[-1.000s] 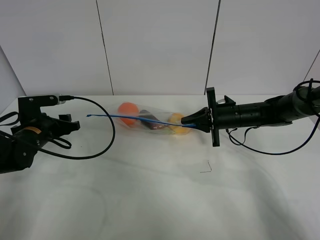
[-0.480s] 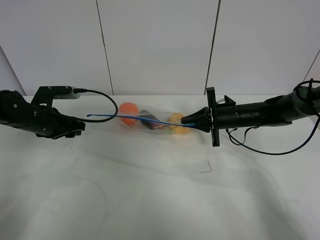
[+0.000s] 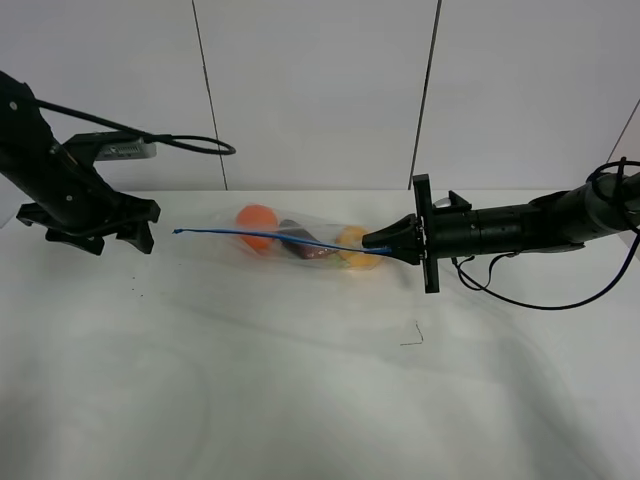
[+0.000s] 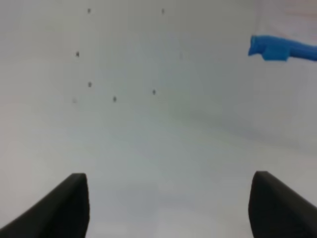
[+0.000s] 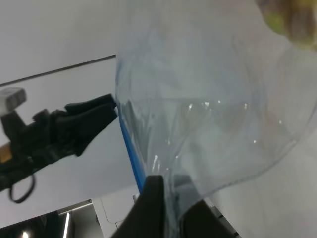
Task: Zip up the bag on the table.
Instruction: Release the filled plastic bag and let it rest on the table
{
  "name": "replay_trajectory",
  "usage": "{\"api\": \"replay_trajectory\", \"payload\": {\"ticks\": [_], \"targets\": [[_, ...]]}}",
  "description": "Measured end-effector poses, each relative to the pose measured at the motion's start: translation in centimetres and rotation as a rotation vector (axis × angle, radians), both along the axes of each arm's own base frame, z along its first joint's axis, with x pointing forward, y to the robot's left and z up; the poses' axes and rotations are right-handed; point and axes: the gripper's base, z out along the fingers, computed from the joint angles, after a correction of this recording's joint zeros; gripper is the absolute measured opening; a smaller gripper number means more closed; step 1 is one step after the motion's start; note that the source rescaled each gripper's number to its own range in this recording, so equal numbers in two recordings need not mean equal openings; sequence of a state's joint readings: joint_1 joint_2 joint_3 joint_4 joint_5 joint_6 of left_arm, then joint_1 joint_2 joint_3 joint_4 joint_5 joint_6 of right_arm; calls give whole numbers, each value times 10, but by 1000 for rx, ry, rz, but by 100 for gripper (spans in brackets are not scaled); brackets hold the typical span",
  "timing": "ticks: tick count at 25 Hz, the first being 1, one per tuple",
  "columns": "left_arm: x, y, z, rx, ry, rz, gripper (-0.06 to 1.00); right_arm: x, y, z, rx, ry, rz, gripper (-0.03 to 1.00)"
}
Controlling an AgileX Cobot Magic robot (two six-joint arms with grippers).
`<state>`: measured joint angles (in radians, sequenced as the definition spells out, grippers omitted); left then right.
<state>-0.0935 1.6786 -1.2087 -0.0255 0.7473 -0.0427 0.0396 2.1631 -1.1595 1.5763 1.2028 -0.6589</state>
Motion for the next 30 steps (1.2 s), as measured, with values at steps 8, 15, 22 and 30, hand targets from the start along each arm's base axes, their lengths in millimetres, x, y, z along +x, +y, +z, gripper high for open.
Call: {"api": "replay_trajectory", "payload": {"ticks": [8, 15, 22, 30], "targets": [[-19, 2, 23, 22, 283, -11, 100, 0, 0, 0, 0, 0, 0, 0], [-34, 4, 49, 21, 223, -24, 100, 0, 0, 0, -1, 0, 1, 0], [-101, 10, 85, 12, 95, -28, 100, 0, 0, 0, -1, 0, 1, 0], [-199, 22, 48, 52, 114, -32, 100, 0, 0, 0, -1, 0, 1, 0]]}}
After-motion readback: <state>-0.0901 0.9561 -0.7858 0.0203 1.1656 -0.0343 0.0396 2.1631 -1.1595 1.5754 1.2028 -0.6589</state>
